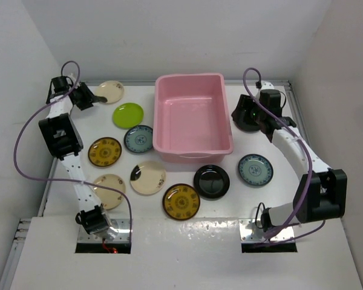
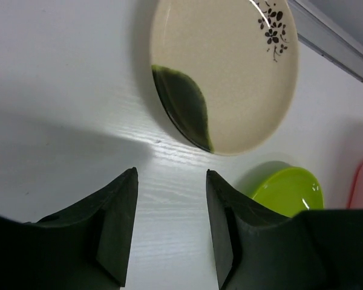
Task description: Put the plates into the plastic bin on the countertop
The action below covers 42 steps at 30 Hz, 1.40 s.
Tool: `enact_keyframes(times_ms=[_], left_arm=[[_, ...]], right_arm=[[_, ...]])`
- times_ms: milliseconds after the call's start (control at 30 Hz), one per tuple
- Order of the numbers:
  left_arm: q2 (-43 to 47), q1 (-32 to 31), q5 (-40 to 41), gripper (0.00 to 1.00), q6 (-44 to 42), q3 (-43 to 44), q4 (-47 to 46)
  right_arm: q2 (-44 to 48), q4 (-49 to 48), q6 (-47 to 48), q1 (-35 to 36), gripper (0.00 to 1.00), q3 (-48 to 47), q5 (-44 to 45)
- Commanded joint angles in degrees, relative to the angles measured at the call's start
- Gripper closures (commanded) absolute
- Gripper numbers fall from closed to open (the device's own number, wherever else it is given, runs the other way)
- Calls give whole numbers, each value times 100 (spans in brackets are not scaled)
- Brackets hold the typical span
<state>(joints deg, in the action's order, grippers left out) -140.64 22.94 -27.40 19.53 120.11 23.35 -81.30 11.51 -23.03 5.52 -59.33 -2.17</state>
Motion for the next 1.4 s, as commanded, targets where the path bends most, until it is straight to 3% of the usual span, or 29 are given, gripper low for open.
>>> enact_keyframes(times_ms=[0, 233, 300, 433, 567, 667, 833, 1000, 1233, 1367], left_arm=[[-103, -141, -275, 48, 428, 433, -489], [-798, -141, -152, 46, 1000, 547, -867], [-982, -210, 15, 54, 1000, 626, -929], [-1290, -272, 270, 55, 1141, 838, -1043], [-1361, -272, 270, 85, 1605, 891, -1490], [-1361, -272, 95, 100, 2000, 891, -1790], [-931, -132, -108, 100, 2494, 1320, -2388], [-211, -132, -476, 100, 2039, 1770, -2458], [1187, -720, -678, 100, 1098, 1419, -1563], [1714, -1596, -1354, 100, 738, 1069, -1133]], right_arm=[[53, -105, -483, 81, 22, -298, -3], [-88, 202, -589, 134, 24, -729, 200], [-141, 334, -641, 134, 25, -904, 340], [-211, 352, -729, 142, 26, -1063, 437], [-325, 597, -765, 178, 27, -1265, 525], [-387, 729, -738, 213, 27, -1397, 543], [-431, 739, -712, 213, 30, -1406, 525], [-484, 888, -641, 64, 28, -1327, 542], [-20, 504, -1520, -1261, 28, -379, 33], [88, 212, -1976, -2245, 29, 597, -168]])
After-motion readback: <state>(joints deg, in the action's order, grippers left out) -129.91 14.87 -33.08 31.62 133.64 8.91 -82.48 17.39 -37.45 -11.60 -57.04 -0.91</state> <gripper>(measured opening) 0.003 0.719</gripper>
